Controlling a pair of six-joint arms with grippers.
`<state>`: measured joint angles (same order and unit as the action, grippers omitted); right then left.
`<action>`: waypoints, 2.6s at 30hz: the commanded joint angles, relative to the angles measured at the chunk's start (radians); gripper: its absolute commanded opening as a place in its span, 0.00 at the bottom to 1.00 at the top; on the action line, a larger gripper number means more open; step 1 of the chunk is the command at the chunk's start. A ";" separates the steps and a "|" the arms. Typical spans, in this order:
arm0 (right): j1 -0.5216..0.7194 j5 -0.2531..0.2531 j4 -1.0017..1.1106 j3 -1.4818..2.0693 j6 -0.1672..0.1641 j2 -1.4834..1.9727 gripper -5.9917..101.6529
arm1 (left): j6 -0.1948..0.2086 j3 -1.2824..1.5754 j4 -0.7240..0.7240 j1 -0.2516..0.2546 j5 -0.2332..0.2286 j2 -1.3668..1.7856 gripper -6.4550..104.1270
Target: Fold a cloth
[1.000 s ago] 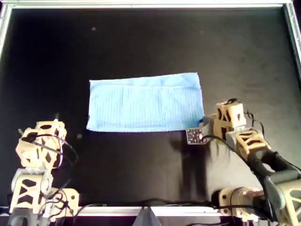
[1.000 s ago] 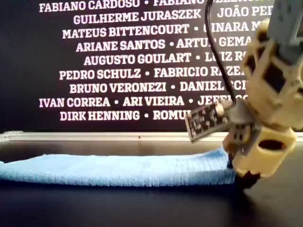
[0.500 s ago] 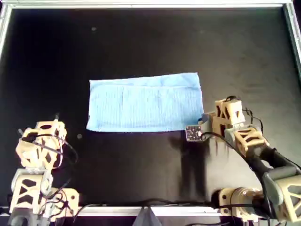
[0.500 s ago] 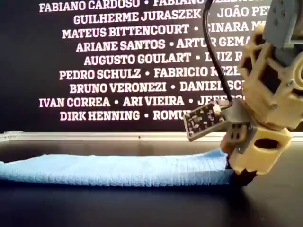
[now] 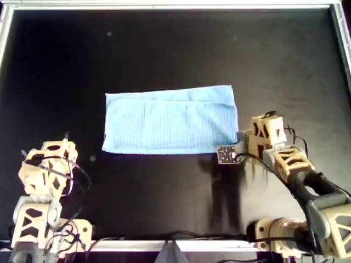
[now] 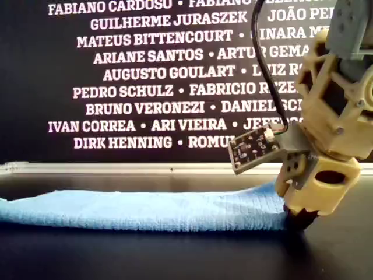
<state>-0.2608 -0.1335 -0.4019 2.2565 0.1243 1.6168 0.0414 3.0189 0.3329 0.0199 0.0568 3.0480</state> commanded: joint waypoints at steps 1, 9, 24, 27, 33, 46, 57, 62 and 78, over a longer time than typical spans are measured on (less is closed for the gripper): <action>0.011 -0.012 0.002 0.012 0.000 0.083 0.05 | -0.002 -0.012 -0.002 -0.025 -0.005 0.018 0.68; 0.006 -0.011 0.002 0.138 0.000 0.344 0.05 | -0.002 -0.012 -0.002 -0.025 -0.005 0.020 0.68; -0.161 -0.003 0.040 -0.141 0.012 0.255 0.05 | -0.002 -0.012 -0.002 -0.025 -0.005 0.020 0.68; -0.265 0.003 0.040 -0.259 0.046 0.163 0.05 | -0.002 -0.012 -0.002 -0.025 -0.005 0.025 0.68; -0.419 0.005 0.040 -0.538 0.066 -0.077 0.05 | -0.002 -0.012 -0.002 -0.021 -0.005 0.025 0.68; -0.604 0.003 0.040 -1.158 0.066 -0.540 0.05 | -0.002 -0.012 -0.002 -0.025 -0.005 0.020 0.68; -0.692 0.003 0.038 -1.462 0.060 -0.779 0.05 | -0.002 -0.012 -0.002 -0.023 -0.005 0.020 0.68; -0.736 0.000 0.038 -1.517 0.054 -0.834 0.05 | -0.002 -0.012 -0.002 -0.018 -0.005 0.020 0.68; -0.773 0.006 0.038 -1.744 0.051 -1.078 0.29 | -0.002 -0.012 -0.002 -0.015 0.006 0.018 0.68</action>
<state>-1.0339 -0.1335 -0.3988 0.6029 0.1825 0.5062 0.0414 3.0189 0.3329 0.0184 0.0568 3.0480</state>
